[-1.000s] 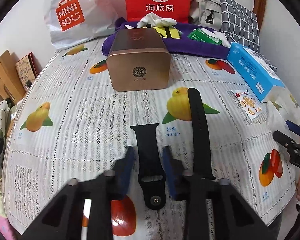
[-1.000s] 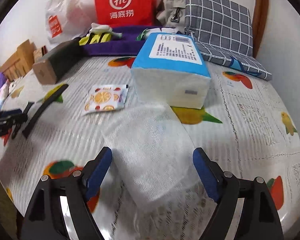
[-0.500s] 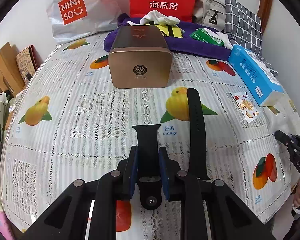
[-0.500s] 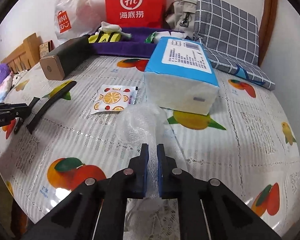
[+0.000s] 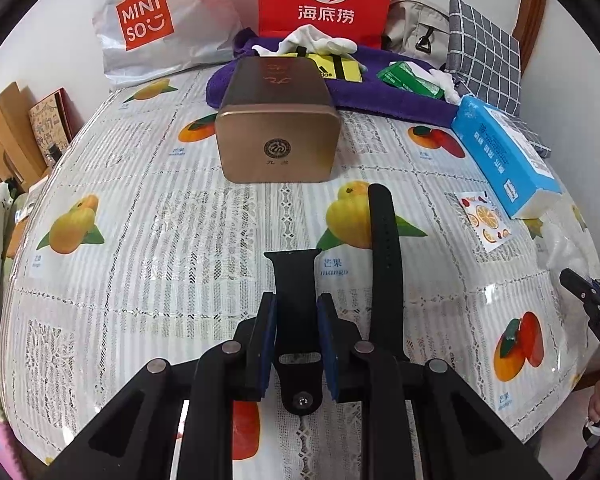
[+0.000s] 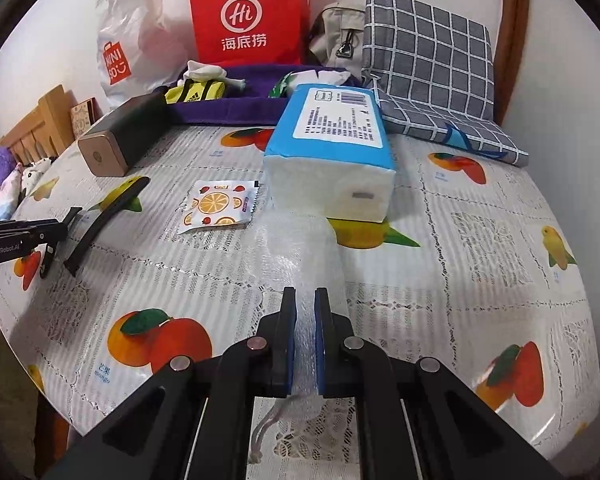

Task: Organize soft objects
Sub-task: 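Carry the strap piece with the left tool while the right tool carries the clear bag to the purple towel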

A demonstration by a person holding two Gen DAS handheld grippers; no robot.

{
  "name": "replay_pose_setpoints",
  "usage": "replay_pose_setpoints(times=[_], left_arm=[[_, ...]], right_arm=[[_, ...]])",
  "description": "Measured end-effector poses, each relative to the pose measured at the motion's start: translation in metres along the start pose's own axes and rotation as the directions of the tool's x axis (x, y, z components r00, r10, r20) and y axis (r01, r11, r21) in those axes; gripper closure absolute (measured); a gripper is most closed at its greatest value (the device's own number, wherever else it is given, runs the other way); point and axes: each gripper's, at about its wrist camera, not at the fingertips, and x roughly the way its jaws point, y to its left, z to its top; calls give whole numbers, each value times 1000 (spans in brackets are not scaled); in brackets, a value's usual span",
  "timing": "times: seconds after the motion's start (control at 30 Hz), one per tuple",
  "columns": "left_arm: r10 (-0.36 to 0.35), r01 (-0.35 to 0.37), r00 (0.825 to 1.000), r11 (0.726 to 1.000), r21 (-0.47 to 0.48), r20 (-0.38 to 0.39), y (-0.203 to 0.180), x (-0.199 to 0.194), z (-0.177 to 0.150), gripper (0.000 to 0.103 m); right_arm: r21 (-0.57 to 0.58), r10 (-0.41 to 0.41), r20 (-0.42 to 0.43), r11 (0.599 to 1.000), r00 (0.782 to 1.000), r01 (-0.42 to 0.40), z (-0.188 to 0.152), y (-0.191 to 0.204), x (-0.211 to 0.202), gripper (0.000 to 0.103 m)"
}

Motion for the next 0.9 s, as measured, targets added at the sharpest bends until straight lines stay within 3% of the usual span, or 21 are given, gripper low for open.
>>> replay_pose_setpoints(times=[0.8,0.9], left_arm=[[-32,33,999,999,-25,42,7,-19,16,83],[-62,63,997,997,-40,44,8,-24,20,83]], right_arm=[[-5,12,22,1000,1000,-12,23,5,-25,95],[-7,12,34,1000,999,-12,29,5,-31,95]])
